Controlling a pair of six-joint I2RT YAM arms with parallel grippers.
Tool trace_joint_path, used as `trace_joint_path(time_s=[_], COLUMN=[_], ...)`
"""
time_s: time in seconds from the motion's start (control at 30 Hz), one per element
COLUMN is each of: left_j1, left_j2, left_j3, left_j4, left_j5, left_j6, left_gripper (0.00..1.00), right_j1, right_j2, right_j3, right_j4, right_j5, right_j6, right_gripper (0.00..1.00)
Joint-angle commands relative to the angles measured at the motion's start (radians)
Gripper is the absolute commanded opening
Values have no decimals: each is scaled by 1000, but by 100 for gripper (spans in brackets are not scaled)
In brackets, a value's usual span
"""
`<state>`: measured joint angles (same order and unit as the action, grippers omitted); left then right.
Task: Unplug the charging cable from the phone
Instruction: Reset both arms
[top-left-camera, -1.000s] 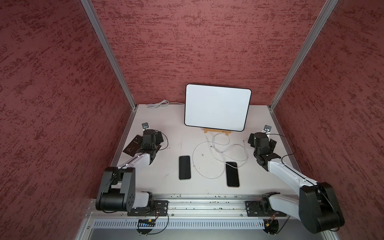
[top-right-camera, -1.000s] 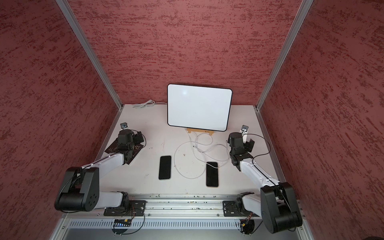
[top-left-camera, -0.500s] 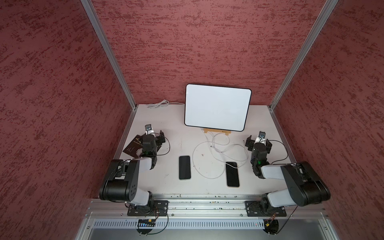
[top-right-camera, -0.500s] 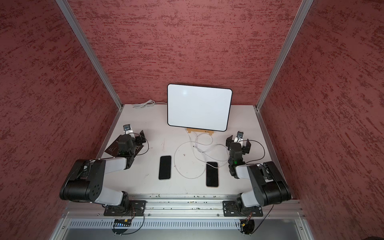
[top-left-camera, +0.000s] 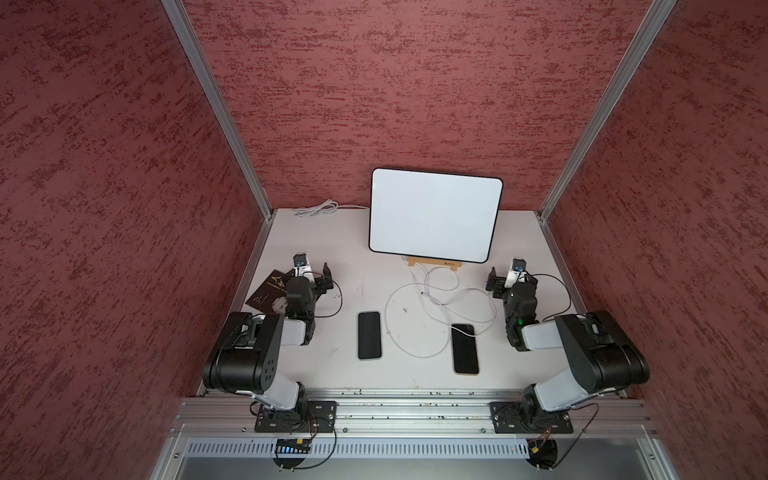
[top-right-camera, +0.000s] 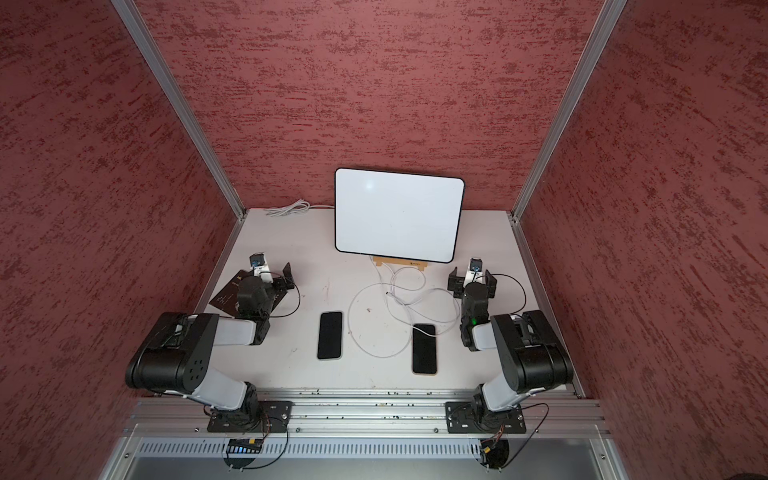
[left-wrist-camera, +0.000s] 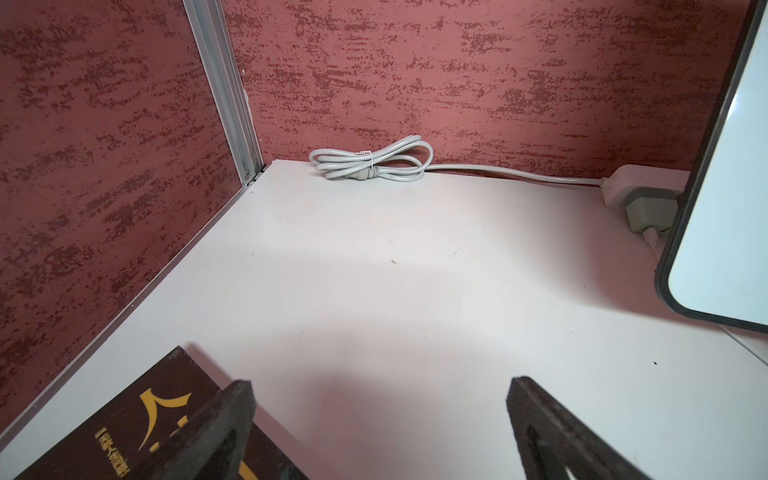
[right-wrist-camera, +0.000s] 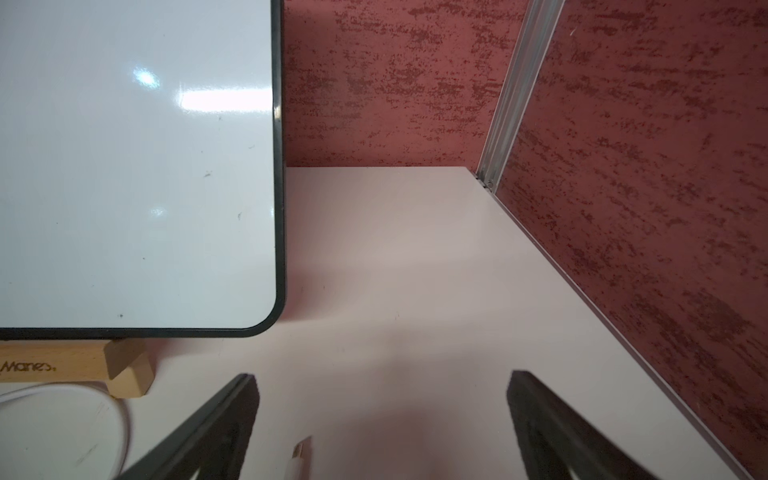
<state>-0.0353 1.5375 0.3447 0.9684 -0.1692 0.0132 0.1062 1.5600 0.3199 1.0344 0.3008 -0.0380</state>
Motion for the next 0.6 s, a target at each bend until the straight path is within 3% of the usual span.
trace_joint_path(time_s=[0.0, 0.57], left_j1=[-5, -2], left_j2=[3, 2], left_j3=[-10, -9], left_j4=[39, 38], left_j5=[-13, -12], left_j6=[13, 12], left_gripper=[100, 100], right_j1=[-6, -13], right_j2=[-2, -2], right_j3=[25, 31], right_j4=[-21, -33], right_j5=[-44, -75], right_j6=[5, 4], right_gripper=[99, 99])
